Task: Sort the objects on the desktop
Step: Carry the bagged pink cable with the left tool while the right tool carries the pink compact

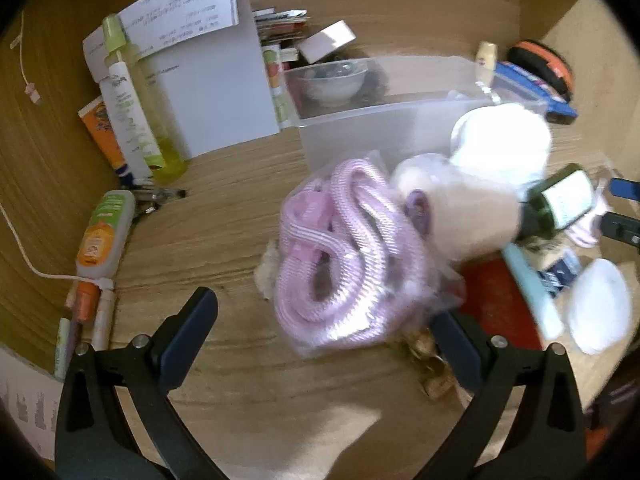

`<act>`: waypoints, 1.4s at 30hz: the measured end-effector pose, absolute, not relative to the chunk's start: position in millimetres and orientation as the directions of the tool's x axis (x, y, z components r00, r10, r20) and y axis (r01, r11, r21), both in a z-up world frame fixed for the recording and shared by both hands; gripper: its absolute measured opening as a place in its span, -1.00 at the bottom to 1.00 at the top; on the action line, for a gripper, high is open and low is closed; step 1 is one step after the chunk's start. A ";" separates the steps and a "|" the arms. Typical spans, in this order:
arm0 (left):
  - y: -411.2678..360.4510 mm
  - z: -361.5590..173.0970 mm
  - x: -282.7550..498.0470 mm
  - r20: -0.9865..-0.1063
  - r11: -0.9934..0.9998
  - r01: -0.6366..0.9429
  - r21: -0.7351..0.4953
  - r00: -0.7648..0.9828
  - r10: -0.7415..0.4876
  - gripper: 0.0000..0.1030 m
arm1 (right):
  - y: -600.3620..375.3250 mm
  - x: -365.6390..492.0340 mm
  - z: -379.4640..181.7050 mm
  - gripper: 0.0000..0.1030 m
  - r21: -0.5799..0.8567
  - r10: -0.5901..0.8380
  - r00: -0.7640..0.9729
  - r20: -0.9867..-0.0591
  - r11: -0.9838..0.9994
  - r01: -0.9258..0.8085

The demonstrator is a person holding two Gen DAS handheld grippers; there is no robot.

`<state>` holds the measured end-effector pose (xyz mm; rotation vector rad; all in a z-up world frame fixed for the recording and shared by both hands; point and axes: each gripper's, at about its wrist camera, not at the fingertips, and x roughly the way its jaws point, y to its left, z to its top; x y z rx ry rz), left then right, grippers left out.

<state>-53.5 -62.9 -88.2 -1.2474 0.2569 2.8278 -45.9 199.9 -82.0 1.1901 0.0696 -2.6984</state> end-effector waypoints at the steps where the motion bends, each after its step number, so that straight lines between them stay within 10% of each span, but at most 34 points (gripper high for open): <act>1: -63.4 -89.3 -56.8 -0.740 -0.985 -0.099 0.139 -0.671 -0.037 1.00 | 199.1 -48.0 -83.8 0.98 0.031 -0.153 -0.655 -0.740 -0.981 0.194; 15: -50.0 -87.7 -71.7 -0.679 -0.948 -0.074 0.311 -0.715 -0.167 0.99 | 195.2 -73.5 -106.9 0.58 0.039 -0.171 -0.565 -0.807 -0.971 0.238; 26: -63.6 -78.4 -87.3 -0.704 -0.961 -0.074 0.265 -0.696 -0.140 -0.21 | 188.1 -74.7 -103.9 0.17 0.002 -0.175 -0.562 -0.809 -0.956 0.294; 42: -90.0 -62.6 -85.6 -0.727 -0.997 -0.071 0.012 -0.685 0.040 -0.52 | 214.9 -74.9 -76.0 0.16 0.068 -0.200 -0.627 -0.753 -0.971 0.228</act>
